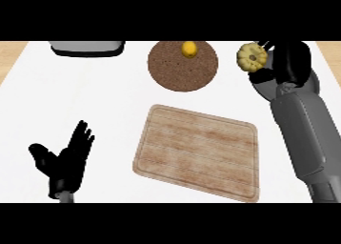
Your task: Pick the squash from the cutting board and place it in the pan
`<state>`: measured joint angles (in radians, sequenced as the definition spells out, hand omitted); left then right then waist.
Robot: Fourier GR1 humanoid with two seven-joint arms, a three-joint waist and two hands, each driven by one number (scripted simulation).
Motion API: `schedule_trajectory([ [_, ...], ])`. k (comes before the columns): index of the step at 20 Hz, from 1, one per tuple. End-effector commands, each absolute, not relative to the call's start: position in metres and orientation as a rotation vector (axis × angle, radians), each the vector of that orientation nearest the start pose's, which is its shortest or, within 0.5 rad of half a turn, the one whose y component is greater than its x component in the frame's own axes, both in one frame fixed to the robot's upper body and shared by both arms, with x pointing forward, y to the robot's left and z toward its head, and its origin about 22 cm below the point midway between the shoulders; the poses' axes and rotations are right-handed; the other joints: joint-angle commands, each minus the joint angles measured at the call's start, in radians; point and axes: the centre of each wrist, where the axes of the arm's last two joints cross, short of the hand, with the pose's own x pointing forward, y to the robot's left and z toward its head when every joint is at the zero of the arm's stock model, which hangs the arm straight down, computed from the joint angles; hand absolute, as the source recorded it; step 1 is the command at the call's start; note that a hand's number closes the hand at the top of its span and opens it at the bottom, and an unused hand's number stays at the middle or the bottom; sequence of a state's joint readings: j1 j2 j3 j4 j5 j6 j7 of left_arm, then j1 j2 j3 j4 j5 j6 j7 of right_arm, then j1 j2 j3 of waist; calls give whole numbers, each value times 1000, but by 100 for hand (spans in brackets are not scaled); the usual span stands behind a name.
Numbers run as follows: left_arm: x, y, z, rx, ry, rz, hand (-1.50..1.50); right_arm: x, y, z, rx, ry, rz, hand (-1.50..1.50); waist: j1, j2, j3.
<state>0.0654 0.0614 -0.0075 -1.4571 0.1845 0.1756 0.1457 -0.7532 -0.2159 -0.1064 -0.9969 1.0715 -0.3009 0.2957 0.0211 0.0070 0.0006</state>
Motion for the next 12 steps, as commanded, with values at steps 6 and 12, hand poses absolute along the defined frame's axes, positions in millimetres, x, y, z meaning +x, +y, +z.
schedule_trajectory([
  [6,229,239,-37,20,-1256,228,0,431,-311,85,-1293,-1428,462,150,37,19,3],
  [12,237,232,-33,12,-1264,200,0,430,-342,86,-1315,-1412,474,150,66,33,5],
])
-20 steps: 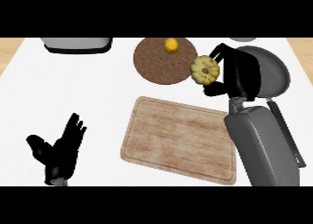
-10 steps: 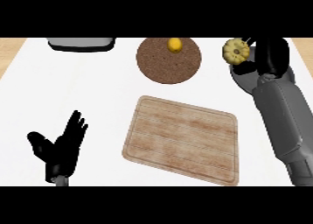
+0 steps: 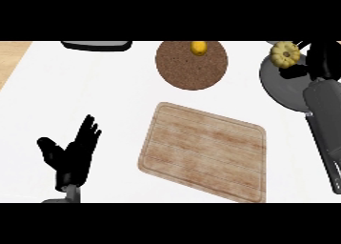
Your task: Pick the squash from the cutting board and place it in the pan
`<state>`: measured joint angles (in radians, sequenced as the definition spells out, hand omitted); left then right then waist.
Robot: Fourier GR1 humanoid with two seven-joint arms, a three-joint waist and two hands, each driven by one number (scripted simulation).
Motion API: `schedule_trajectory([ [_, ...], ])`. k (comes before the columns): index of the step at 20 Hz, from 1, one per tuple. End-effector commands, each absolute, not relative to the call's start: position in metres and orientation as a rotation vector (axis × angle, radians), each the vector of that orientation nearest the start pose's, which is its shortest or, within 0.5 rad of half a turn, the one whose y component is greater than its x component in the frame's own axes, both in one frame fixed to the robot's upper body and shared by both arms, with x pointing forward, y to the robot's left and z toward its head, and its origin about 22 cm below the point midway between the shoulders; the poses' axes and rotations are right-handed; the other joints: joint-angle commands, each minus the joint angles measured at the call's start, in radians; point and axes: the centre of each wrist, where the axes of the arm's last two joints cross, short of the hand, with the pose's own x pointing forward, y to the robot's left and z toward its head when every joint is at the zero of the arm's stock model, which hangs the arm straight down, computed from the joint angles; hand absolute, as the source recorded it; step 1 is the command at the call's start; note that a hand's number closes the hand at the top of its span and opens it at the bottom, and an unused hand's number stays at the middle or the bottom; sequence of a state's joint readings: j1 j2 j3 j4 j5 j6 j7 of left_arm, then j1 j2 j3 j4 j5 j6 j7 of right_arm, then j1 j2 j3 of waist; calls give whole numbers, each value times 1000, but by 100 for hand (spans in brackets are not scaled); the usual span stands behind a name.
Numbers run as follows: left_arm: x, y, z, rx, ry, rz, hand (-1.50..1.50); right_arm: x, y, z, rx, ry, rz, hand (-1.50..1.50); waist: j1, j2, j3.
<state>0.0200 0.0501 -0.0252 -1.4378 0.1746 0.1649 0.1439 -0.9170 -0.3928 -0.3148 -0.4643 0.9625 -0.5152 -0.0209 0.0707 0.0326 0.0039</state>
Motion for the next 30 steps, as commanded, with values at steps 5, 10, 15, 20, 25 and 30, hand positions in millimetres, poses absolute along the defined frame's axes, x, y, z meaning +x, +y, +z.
schedule_trajectory([
  [5,245,230,-26,-2,-1272,174,0,414,-366,60,-1260,-1140,573,-150,45,26,3],
  [10,243,219,-28,-12,-1285,160,0,420,-368,76,-1264,-1261,514,-150,54,25,5],
  [15,243,225,-27,-5,-1281,182,0,425,-359,79,-1041,-1498,278,-150,32,17,11],
  [20,235,230,-35,10,-1267,206,0,417,-388,87,-807,-1635,80,-150,7,8,7],
  [25,231,226,-36,16,-1262,216,0,401,-417,84,-571,-1694,-83,-150,1,2,6],
  [30,241,224,-33,37,-1256,225,0,373,-452,68,-367,-1757,-68,-150,-30,-7,3],
])
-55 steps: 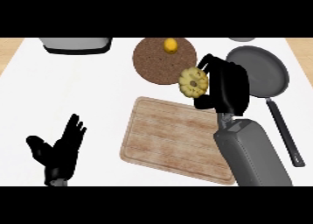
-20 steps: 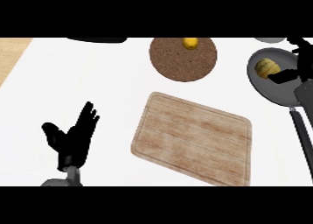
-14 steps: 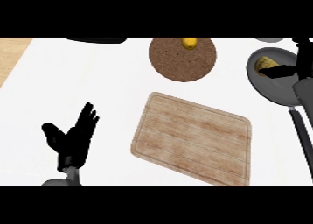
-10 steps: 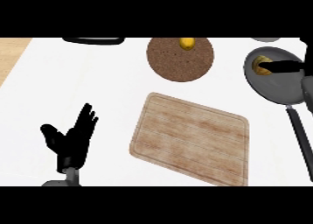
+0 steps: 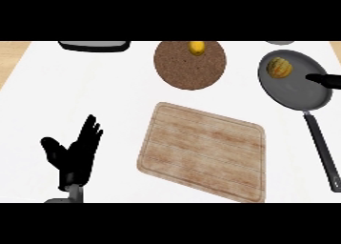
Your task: Pick the squash from the cutting board and place it in the pan
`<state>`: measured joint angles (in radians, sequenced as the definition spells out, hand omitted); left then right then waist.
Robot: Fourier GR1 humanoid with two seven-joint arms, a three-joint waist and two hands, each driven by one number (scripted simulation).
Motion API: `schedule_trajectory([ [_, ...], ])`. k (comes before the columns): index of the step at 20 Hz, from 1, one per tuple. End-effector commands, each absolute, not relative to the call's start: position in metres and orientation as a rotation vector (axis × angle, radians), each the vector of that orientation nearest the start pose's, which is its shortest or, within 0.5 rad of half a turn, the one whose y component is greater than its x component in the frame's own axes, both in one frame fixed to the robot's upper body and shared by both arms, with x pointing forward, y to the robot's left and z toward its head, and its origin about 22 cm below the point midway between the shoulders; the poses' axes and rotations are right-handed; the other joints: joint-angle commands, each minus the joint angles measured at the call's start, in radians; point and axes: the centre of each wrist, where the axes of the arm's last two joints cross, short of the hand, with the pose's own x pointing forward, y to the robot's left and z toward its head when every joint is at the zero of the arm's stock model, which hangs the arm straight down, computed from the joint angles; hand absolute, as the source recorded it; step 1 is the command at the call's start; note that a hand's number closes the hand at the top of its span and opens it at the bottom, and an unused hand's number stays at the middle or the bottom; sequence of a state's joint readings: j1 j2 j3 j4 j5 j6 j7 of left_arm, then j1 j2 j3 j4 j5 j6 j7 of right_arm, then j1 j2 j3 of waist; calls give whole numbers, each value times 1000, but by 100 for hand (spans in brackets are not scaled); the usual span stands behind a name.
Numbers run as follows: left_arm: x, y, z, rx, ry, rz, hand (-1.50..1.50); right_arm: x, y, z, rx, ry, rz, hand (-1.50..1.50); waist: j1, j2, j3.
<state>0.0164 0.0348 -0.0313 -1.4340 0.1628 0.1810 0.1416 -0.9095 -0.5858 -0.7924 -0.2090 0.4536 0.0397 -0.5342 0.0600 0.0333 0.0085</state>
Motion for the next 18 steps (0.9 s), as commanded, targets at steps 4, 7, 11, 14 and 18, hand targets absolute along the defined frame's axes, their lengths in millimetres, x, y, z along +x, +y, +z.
schedule_trajectory([
  [4,234,237,-37,28,-1242,236,0,354,-471,61,-266,-1768,-29,-150,-16,-11,-3],
  [7,240,233,-40,46,-1246,227,0,342,-475,43,-245,-1776,-13,-150,-21,-13,-4],
  [11,213,244,-41,47,-1220,226,0,334,-476,34,-274,-1753,34,-150,-30,-24,-6],
  [14,216,249,-47,58,-1245,249,0,337,-473,33,-309,-1739,-12,-150,-24,-20,-5],
  [18,230,232,-33,43,-1248,243,0,316,-486,20,-313,-1733,-23,-150,-28,-21,-5],
])
